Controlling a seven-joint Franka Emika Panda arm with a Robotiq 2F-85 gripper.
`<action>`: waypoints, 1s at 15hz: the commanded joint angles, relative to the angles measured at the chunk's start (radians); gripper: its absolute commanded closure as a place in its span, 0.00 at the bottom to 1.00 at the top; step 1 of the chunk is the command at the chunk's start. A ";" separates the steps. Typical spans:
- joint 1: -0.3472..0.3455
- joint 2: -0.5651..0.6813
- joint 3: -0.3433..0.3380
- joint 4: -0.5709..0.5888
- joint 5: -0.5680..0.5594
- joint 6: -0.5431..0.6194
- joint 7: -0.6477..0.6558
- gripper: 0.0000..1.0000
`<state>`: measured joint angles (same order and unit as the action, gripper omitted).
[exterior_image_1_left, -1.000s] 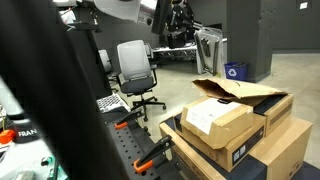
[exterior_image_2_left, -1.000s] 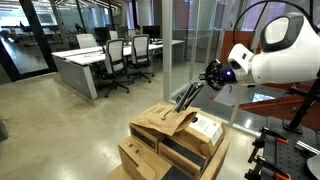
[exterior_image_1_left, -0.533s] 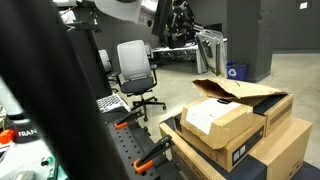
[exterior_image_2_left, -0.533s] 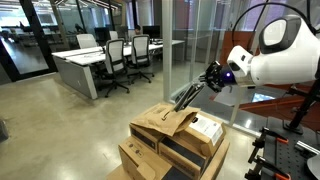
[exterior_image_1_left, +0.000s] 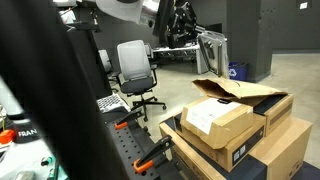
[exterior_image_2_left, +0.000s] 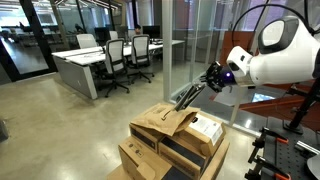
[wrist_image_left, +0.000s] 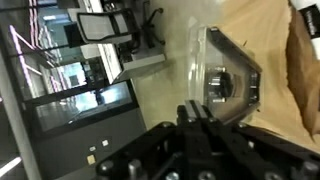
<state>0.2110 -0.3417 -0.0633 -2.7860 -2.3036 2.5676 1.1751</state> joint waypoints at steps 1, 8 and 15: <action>0.009 -0.010 -0.021 0.000 -0.006 0.007 -0.010 1.00; 0.009 -0.010 -0.034 0.000 -0.020 0.007 -0.003 1.00; 0.010 -0.002 -0.033 0.000 -0.014 0.002 -0.006 1.00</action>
<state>0.2110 -0.3405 -0.0856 -2.7860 -2.3082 2.5721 1.1751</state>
